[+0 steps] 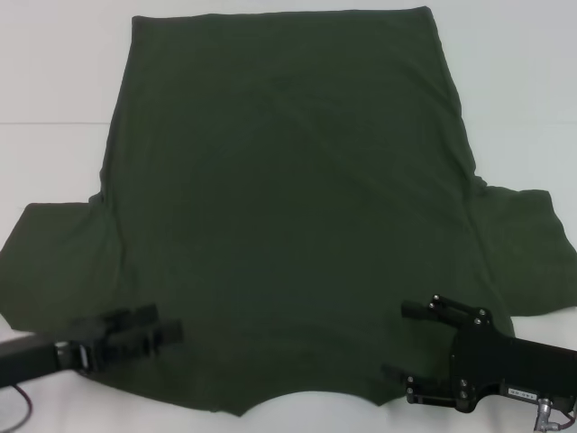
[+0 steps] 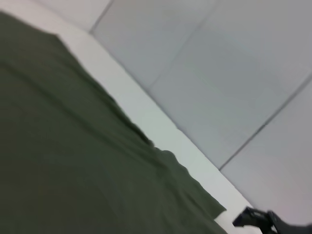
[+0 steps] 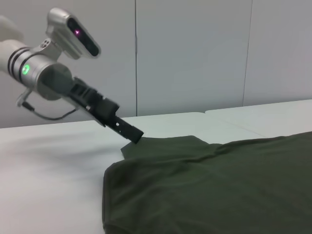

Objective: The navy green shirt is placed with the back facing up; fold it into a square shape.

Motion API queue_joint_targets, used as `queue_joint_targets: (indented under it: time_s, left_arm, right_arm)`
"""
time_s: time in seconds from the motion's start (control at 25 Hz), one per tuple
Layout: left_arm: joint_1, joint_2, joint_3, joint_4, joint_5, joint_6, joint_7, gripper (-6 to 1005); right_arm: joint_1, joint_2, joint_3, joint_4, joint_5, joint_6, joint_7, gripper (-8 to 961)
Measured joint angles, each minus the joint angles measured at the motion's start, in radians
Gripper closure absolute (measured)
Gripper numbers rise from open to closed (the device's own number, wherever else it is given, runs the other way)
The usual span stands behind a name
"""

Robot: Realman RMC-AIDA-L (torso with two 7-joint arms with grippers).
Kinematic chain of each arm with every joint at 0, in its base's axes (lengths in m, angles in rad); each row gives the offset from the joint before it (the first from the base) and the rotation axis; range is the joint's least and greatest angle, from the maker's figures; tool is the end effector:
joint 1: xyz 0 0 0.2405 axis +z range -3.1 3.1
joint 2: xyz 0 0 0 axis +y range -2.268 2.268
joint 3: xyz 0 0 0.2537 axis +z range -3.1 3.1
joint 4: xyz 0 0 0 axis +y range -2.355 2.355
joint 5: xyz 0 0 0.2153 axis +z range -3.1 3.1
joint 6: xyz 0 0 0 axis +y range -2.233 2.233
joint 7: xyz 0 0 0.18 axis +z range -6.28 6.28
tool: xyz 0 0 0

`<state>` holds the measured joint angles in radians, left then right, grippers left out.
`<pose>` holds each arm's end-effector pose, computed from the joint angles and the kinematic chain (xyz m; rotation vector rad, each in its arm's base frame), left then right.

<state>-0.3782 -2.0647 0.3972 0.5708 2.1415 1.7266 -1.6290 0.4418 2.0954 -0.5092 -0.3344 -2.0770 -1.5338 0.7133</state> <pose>-0.3080 0.2794 -0.0135 -2.4822 -1.3143 -0.9199 0.2897 0.2838 -0.0795 -2.6673 0.2551 0.7222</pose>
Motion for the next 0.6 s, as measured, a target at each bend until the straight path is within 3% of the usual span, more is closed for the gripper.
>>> queue_joint_targets:
  time_s: [0.4, 0.44, 0.6]
  left_arm:
    - [-0.001, 0.011, -0.001, 0.226, 0.008, 0.018, -0.400, 91]
    - [0.002, 0.020, 0.000, 0.283, 0.009, 0.025, -0.503, 92]
    - [0.005, 0.029, -0.001, 0.367, 0.043, 0.019, -0.611, 94]
  right_arm:
    - [0.001, 0.000, -0.006, 0.000, 0.000, -0.002, 0.000, 69]
    - [0.001, 0.000, -0.006, 0.000, 0.000, -0.002, 0.000, 68]
    - [0.003, 0.000, -0.006, 0.000, 0.000, -0.002, 0.000, 68]
